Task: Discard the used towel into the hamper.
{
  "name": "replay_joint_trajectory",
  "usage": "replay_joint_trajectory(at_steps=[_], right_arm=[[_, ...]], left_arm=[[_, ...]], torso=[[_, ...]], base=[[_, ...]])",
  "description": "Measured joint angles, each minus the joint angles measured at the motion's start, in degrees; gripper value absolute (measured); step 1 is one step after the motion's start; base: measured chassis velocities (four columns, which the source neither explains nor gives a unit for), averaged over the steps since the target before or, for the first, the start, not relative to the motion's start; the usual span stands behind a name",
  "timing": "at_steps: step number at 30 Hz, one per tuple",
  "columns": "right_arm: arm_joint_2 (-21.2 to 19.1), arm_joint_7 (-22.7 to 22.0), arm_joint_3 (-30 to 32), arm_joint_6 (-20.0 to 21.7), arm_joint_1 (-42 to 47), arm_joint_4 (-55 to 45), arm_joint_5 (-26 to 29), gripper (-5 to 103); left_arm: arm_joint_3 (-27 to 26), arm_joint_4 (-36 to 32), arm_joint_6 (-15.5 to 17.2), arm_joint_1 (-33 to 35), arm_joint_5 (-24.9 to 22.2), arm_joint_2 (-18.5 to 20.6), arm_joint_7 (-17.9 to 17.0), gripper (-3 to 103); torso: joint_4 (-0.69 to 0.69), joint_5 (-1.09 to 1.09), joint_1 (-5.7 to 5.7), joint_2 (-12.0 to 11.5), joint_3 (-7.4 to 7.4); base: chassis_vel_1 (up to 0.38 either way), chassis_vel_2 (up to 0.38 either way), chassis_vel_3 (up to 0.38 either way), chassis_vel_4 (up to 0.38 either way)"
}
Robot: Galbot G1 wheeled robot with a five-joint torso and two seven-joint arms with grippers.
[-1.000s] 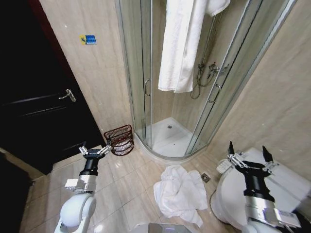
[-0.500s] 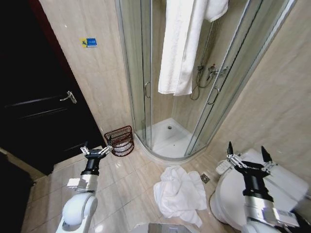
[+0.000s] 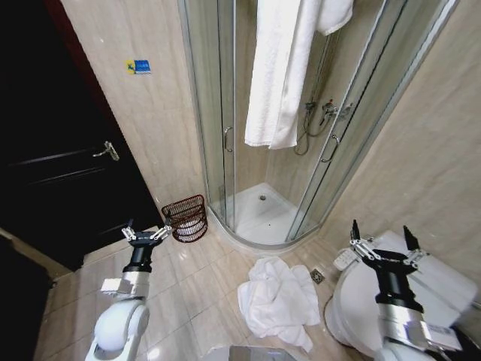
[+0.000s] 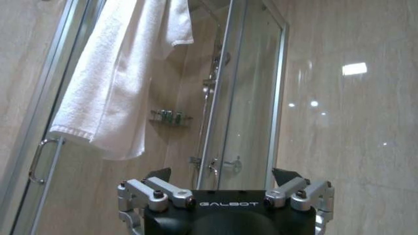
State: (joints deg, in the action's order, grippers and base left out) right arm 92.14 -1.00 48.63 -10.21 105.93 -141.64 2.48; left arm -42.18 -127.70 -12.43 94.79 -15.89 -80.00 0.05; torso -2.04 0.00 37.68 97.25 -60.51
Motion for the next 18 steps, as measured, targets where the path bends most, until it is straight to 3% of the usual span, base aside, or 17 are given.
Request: replay_joint_trajectory(at_steps=[18], right_arm=[[0.0,0.5,0.0,-0.8,-0.1,0.4,0.2,100]], left_arm=[[0.1,-0.3,-0.3,0.3,0.2,-0.1,0.1,100]], torso=[[0.01,-0.01,-0.2,-0.4,0.23]], base=[[0.064,0.061,-0.056,-0.052]])
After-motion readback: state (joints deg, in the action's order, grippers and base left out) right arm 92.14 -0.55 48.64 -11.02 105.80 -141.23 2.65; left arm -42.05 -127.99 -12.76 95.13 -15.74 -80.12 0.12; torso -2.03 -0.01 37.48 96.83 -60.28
